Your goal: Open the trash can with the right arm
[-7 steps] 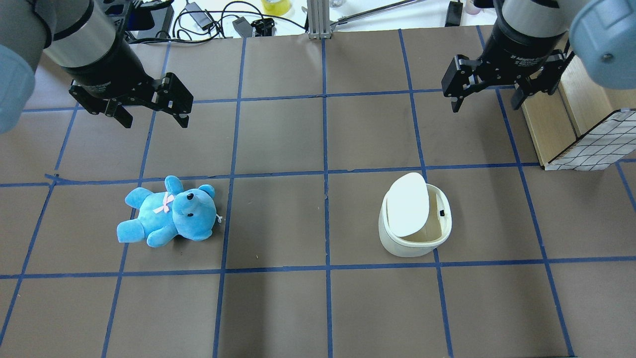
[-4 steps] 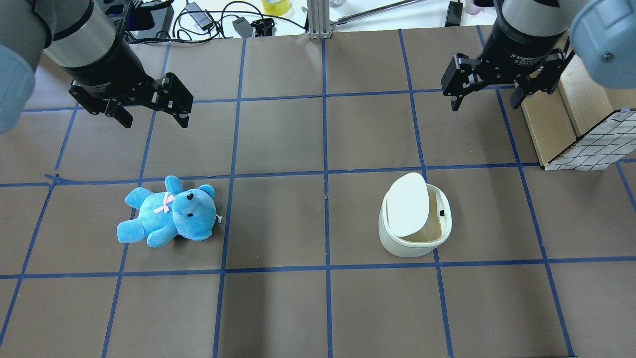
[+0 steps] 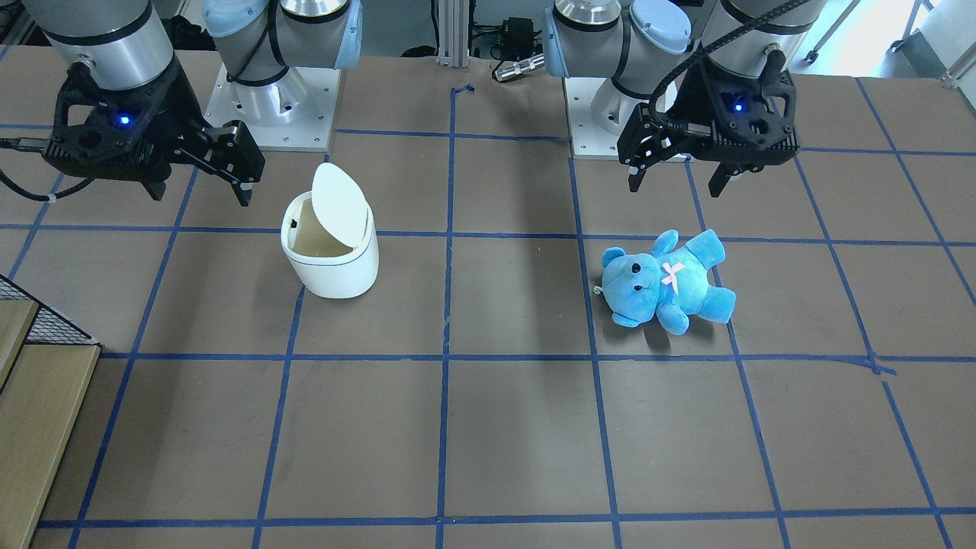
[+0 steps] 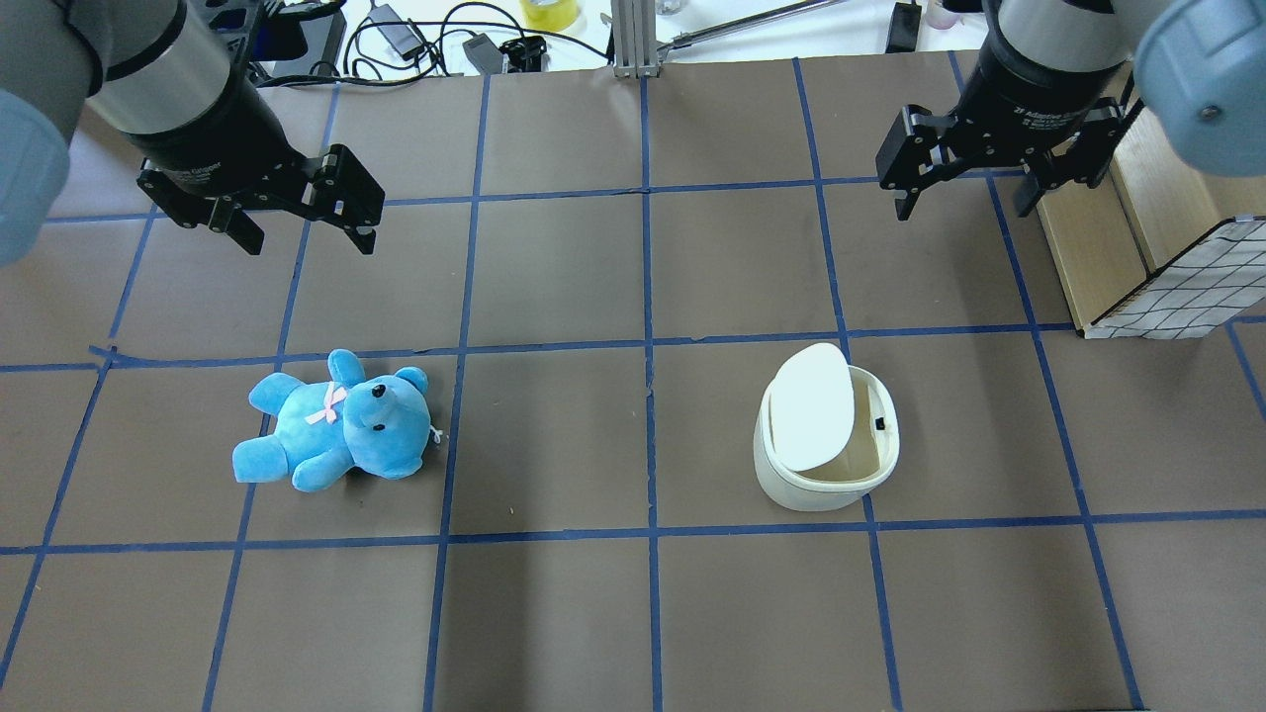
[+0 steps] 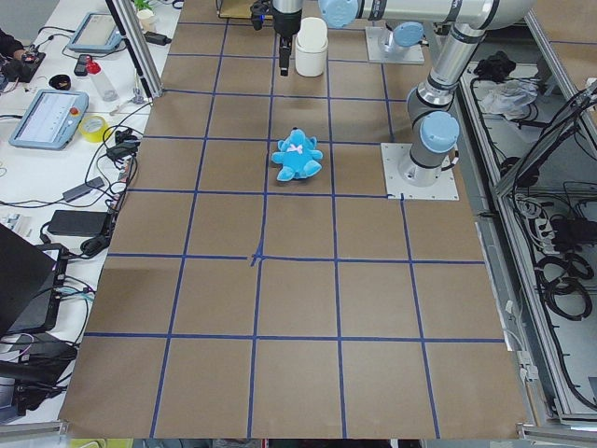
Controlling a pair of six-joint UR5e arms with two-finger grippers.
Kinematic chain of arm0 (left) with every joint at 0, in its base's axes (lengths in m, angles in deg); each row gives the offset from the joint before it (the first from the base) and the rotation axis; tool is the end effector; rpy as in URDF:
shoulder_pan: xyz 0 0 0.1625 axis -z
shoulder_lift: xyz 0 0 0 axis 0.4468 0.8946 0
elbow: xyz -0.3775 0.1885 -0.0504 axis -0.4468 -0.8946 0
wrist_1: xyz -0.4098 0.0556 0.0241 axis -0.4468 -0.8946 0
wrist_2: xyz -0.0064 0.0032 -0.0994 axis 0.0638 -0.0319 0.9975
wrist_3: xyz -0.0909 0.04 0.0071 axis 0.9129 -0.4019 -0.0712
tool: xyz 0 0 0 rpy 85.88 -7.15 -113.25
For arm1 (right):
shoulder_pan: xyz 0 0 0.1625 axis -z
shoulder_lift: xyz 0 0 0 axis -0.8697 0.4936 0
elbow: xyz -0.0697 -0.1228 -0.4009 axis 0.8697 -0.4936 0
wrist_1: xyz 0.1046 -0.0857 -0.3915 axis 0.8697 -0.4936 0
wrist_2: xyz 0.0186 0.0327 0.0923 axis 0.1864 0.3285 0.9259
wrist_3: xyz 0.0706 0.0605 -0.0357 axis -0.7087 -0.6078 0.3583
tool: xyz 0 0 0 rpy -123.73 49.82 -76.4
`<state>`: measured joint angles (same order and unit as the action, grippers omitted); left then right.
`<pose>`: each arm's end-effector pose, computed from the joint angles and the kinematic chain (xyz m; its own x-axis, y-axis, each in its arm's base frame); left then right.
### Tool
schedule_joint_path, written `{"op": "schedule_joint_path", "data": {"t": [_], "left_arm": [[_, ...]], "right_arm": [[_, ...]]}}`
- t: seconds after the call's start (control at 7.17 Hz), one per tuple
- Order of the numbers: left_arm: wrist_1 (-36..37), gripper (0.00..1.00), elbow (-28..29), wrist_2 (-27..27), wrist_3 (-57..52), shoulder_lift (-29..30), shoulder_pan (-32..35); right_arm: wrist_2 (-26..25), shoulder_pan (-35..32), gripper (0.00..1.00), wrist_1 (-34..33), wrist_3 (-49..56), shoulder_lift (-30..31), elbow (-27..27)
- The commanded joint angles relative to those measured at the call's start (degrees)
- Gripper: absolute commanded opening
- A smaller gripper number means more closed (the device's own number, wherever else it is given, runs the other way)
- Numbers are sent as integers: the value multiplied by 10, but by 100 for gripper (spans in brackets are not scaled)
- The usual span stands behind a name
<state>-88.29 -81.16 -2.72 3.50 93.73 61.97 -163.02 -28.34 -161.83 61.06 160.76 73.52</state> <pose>-0.1211 -0.4768 0.5029 -0.9991 0.0414 -0.0024 0.0415 0.9980 -0.0475 0.1201 -0.4955 0.4942 -0.9988 0.0433 0.0249 0.0427 0.9988 -0.0225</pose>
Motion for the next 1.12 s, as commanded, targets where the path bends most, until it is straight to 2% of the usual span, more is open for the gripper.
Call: {"op": "schedule_joint_path", "data": {"t": [0.0,0.42,0.56,0.98], "left_arm": [[0,100,0,0,0,0,0],[0,100,0,0,0,0,0],[0,100,0,0,0,0,0],[0,100,0,0,0,0,0]], "right_arm": [[0,2,100,0,4,-1,1],[3,0,100,0,2,0,-1],[28,1,100,1,-2,-1,0],[24,1,100,0,3,-1,1]]}}
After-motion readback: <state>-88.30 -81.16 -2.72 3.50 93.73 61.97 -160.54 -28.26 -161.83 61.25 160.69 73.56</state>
